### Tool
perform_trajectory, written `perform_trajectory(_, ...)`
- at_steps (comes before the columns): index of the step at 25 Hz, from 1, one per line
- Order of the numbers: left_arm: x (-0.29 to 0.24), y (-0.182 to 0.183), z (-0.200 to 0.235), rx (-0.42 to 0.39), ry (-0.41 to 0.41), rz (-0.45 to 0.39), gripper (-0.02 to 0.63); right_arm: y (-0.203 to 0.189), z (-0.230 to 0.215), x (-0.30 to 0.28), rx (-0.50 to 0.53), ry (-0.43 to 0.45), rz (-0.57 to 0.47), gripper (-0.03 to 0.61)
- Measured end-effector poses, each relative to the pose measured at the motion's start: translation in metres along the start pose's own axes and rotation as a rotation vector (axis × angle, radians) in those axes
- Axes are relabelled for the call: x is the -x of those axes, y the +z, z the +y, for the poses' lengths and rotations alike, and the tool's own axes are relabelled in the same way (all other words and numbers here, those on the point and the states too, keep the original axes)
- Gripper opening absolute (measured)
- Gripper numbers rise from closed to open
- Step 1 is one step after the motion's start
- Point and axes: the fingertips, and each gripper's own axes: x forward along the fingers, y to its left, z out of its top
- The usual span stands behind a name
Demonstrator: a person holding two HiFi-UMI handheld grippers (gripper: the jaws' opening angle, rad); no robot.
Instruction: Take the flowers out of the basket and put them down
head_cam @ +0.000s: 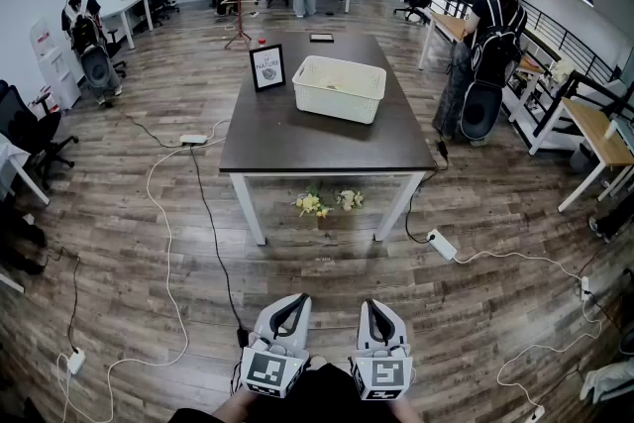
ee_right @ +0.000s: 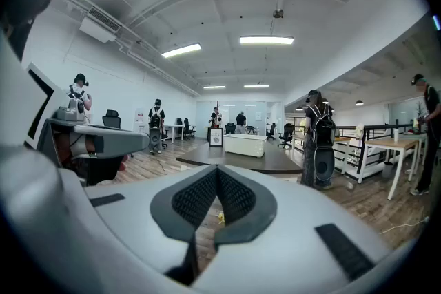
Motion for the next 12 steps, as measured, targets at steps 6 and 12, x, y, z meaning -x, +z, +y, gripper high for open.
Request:
perform_trajectory(6,-0.009,-0.003,-0.002,0.005,-0.016,-0.002,0.009,-0.001,-0.006,-0.003,-0.002,0.000,-0.009,0.005)
perform_trajectory(12,-0.027,-0.003,0.013,0.020,-0.019,-0.012,0.009,0.006,-0.009,-0.024,0.030,-0.010,-0.030,0.005)
